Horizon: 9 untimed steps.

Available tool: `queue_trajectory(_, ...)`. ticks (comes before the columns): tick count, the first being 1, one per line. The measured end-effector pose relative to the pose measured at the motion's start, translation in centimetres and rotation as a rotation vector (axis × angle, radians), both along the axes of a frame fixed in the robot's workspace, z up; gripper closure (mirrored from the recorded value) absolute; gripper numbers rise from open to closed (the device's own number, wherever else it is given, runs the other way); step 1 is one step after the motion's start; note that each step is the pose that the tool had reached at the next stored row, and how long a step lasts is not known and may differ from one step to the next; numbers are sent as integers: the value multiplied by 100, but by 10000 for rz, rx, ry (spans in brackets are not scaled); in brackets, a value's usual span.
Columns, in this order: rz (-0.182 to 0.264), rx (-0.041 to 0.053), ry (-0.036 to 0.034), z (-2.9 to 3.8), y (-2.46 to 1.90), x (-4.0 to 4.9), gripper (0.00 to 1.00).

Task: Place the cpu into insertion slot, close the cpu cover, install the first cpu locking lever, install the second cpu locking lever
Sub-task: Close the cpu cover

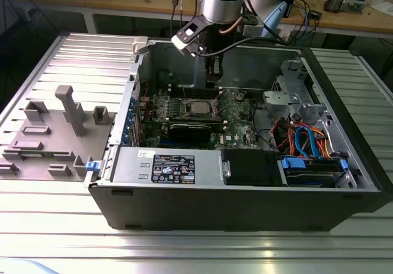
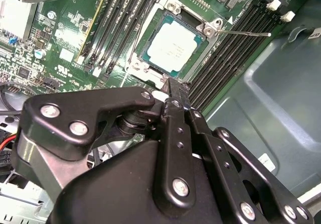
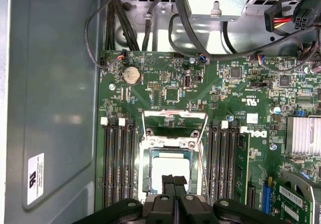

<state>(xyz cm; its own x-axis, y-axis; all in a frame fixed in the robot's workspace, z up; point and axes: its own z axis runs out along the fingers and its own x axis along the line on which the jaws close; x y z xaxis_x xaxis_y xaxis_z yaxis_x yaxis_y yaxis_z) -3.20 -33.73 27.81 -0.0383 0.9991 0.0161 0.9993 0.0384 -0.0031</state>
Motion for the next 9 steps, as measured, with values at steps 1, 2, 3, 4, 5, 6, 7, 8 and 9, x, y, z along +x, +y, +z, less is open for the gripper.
queue_trajectory(1, 1, 0, -1, 0, 0, 2, 89)
queue_trajectory(2, 1, -1, 0, 0, 0, 4, 89)
queue_trajectory(3, 1, 0, 0, 0, 0, 6, 89)
queue_trajectory(4, 1, 0, -1, 0, 0, 7, 89)
queue_trajectory(5, 1, -1, 0, 0, 0, 9, 89)
queue_trajectory(6, 1, 0, 0, 0, 0, 10, 89)
queue_trajectory(7, 2, 0, 0, 0, 0, 14, 89)
queue_trajectory(8, 1, 0, 0, 0, 0, 15, 89)
queue_trajectory(9, 1, 0, 0, 0, 0, 17, 89)
